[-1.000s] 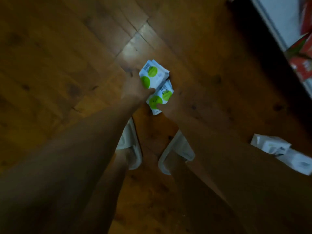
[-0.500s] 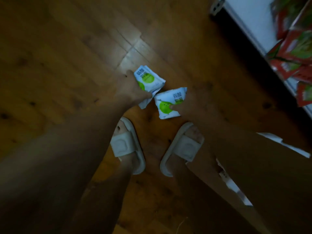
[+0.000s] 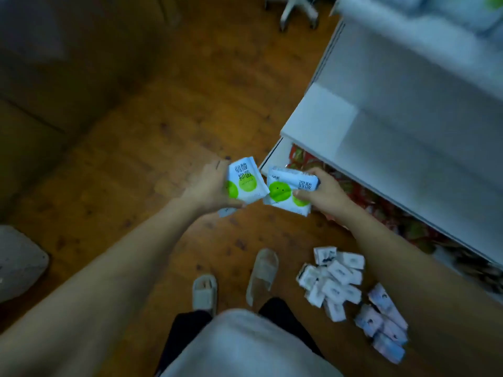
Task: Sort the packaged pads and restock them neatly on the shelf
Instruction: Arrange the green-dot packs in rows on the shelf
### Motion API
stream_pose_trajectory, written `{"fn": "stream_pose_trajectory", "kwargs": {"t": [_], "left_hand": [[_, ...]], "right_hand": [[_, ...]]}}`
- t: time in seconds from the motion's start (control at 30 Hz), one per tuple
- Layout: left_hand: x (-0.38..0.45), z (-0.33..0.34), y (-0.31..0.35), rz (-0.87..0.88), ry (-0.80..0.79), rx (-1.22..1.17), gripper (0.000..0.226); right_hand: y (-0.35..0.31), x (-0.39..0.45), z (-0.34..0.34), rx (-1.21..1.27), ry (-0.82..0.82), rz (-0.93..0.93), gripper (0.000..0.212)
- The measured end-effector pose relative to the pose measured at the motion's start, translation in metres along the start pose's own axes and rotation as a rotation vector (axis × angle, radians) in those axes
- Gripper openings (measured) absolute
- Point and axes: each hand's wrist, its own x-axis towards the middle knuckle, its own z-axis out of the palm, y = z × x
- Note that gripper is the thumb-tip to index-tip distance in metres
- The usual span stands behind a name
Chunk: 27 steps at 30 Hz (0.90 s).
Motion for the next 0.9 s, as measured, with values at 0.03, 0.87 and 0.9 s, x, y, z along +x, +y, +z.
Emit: {"fn": "stream_pose_trajectory", "kwargs": {"t": [0.03, 0.87, 0.9], "left_hand": [[-0.013, -0.016, 0.014, 0.049, 0.017, 0.000, 0.088], [-0.114, -0.201, 0.316, 0.649, 0.087, 0.386, 0.058], [-0.112, -0.196, 0.326, 0.655, 0.076, 0.388, 0.054]], "right_hand": [[-0.016, -0.022, -0.013, 0.009, 0.027, -0.014, 0.034], [-0.124, -0.297, -0.219, -0.108, 0.447, -0.340, 0.036], [-0.120, -0.300, -0.229, -0.114, 0.441, -0.341, 0.037]]}}
